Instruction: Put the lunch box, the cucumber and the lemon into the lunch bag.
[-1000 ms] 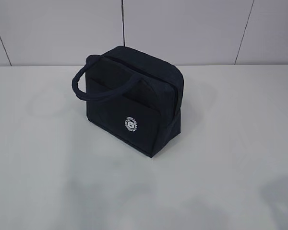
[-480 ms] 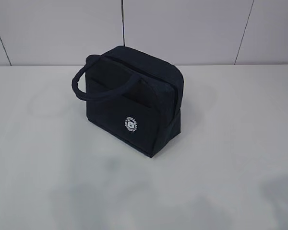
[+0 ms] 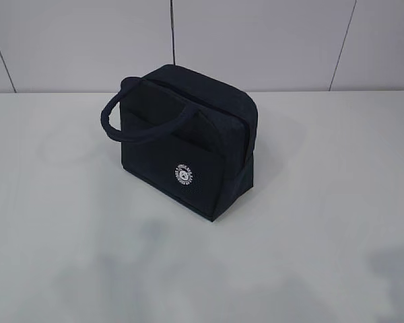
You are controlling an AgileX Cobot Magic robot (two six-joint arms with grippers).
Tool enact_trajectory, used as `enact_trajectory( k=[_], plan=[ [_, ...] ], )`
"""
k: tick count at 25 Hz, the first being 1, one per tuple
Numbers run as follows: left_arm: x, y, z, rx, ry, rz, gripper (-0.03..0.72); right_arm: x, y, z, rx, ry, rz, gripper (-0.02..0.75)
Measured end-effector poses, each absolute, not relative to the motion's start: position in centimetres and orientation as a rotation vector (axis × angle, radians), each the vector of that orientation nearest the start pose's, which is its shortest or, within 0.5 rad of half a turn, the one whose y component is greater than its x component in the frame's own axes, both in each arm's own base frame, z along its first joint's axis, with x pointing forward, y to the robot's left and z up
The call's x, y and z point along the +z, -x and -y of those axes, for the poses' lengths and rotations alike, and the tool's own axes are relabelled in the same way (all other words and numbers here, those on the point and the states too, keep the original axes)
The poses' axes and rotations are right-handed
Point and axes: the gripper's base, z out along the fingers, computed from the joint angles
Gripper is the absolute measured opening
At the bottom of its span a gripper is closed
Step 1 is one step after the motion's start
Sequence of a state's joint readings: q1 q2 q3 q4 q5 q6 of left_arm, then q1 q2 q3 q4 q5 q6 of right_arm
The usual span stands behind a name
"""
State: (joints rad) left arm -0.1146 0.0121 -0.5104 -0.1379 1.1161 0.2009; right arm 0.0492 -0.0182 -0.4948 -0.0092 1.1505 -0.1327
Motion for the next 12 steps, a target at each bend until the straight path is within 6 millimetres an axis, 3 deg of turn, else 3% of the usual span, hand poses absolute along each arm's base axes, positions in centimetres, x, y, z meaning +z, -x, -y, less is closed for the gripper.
enact_trajectory(
  k=[12],
  plan=[
    [27.64,0.83,1.04,-0.115,-0.34,-2.067,0.302,26.86,1.1,0.13,-0.061,0.192,-2.113,0.421]
  ],
)
